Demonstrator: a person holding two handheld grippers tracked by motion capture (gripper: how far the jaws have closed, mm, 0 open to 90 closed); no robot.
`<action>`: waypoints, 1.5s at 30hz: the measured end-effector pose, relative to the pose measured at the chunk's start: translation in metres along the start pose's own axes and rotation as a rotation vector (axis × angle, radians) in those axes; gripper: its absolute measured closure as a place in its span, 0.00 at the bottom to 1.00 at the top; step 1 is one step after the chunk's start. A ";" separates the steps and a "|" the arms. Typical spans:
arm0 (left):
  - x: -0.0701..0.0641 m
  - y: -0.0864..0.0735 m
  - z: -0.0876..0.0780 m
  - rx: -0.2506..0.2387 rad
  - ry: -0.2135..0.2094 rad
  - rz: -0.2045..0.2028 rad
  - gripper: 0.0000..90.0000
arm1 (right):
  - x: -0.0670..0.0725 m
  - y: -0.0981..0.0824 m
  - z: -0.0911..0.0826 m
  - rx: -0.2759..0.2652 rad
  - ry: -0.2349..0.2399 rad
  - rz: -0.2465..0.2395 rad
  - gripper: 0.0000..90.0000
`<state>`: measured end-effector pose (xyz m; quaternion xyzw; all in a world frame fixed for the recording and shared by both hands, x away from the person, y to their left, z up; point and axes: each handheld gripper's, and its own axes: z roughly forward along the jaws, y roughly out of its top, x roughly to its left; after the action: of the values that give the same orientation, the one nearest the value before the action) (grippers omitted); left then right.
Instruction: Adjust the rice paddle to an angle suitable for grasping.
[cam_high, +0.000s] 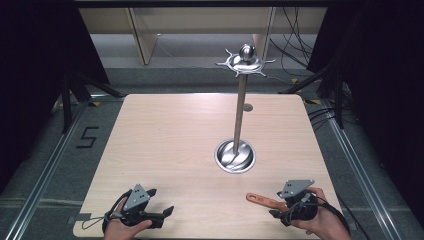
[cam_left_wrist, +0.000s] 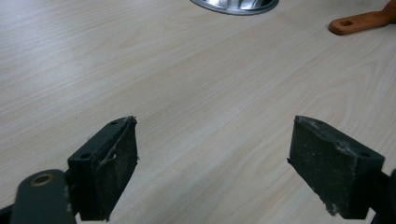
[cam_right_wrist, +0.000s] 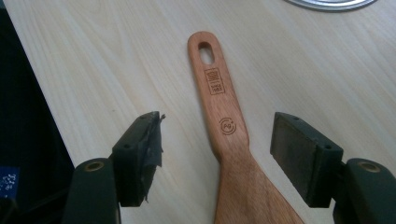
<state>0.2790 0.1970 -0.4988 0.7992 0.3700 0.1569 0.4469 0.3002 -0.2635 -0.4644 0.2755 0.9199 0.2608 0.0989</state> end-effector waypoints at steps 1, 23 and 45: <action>0.000 0.000 0.000 0.001 0.005 -0.002 0.16 | 0.000 0.002 0.001 0.011 0.004 0.007 0.39; -0.002 0.000 0.000 -0.012 0.002 -0.031 0.16 | -0.006 0.034 0.025 0.225 0.025 -0.112 0.49; 0.000 0.000 0.000 -0.002 0.000 0.000 0.16 | -0.017 0.054 0.045 0.403 0.068 -0.118 0.73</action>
<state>0.2789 0.1972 -0.4986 0.7987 0.3698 0.1573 0.4479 0.3532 -0.2153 -0.4734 0.2263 0.9708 0.0747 0.0260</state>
